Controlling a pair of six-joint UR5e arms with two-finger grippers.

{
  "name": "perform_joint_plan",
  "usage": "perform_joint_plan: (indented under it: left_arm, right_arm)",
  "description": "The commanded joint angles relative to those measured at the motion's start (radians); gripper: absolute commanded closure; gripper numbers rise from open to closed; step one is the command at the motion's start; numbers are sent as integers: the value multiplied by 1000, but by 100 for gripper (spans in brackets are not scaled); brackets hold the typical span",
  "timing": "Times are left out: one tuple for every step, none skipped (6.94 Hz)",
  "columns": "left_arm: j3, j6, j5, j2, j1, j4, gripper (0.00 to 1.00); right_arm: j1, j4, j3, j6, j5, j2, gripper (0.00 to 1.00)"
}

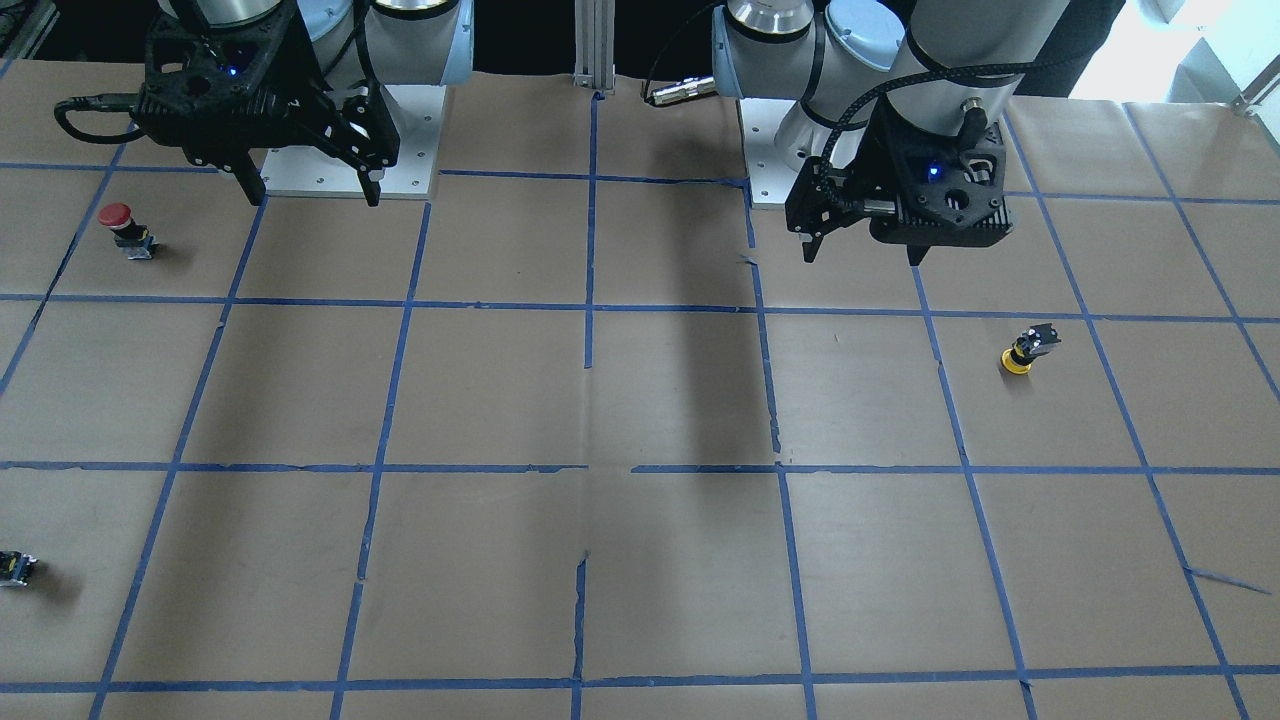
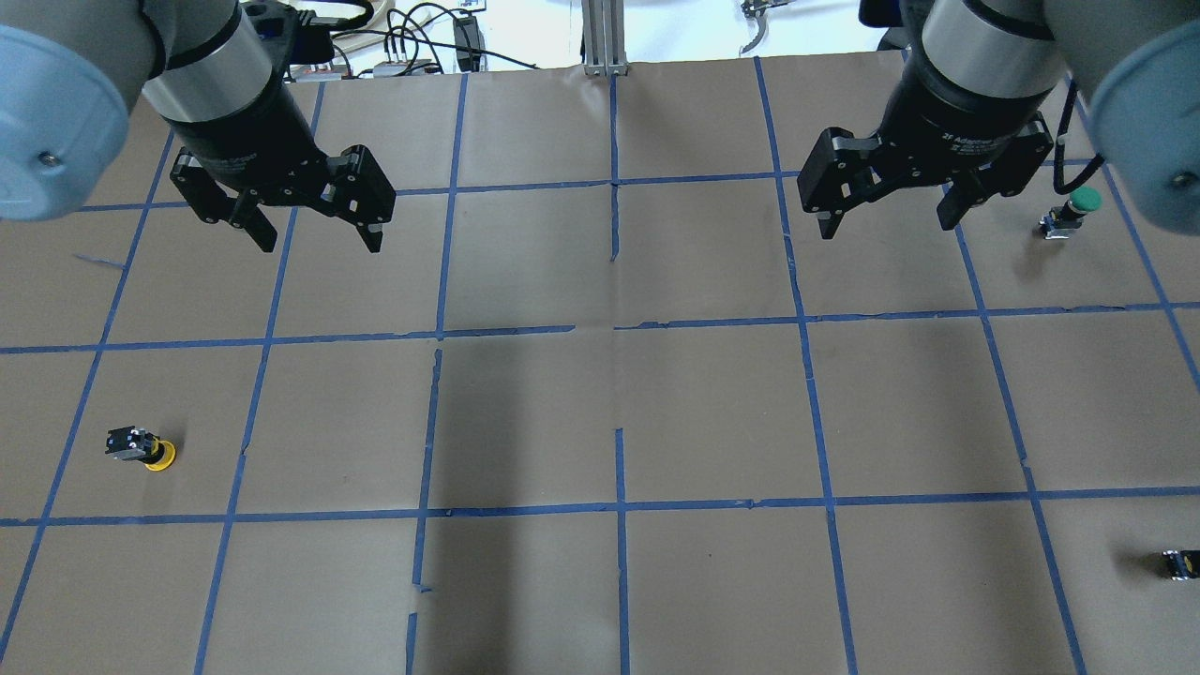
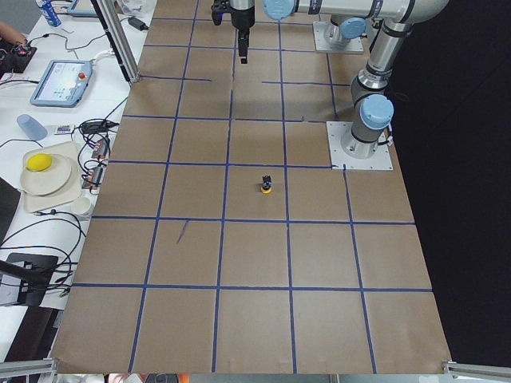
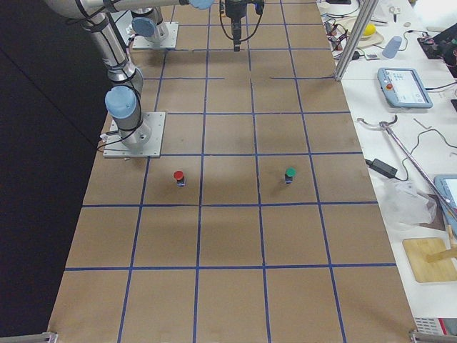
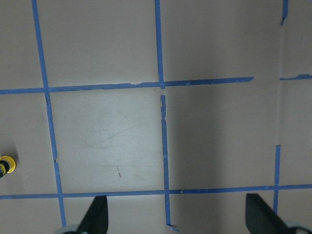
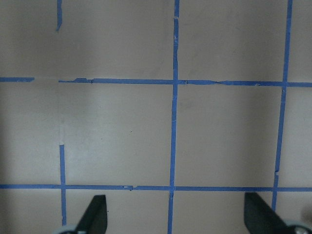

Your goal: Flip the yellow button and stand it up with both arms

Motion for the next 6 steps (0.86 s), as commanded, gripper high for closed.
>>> perform_joint_plan:
  left_arm:
    - [-61,136,1,-4,141,3,1]
    - [-116,215,1,1,230,38,1]
    - [-177,331,1,12,330,80,1]
    - [-228,469,1,0,425,135,1]
    - [-292,650,-3,-13,531,260,1]
    - [-352,802,-10,-19,606,329,1]
  right_arm:
    - [0,-2,0,-1,0,0,1]
    - [0,-2,0,-3,2,2,1]
    - [0,-2,0,0,2,0,1]
    - [0,-2,0,0,2,-1,1]
    - [0,-2,0,0,2,0,1]
    - [0,1,0,0,2,-1,1]
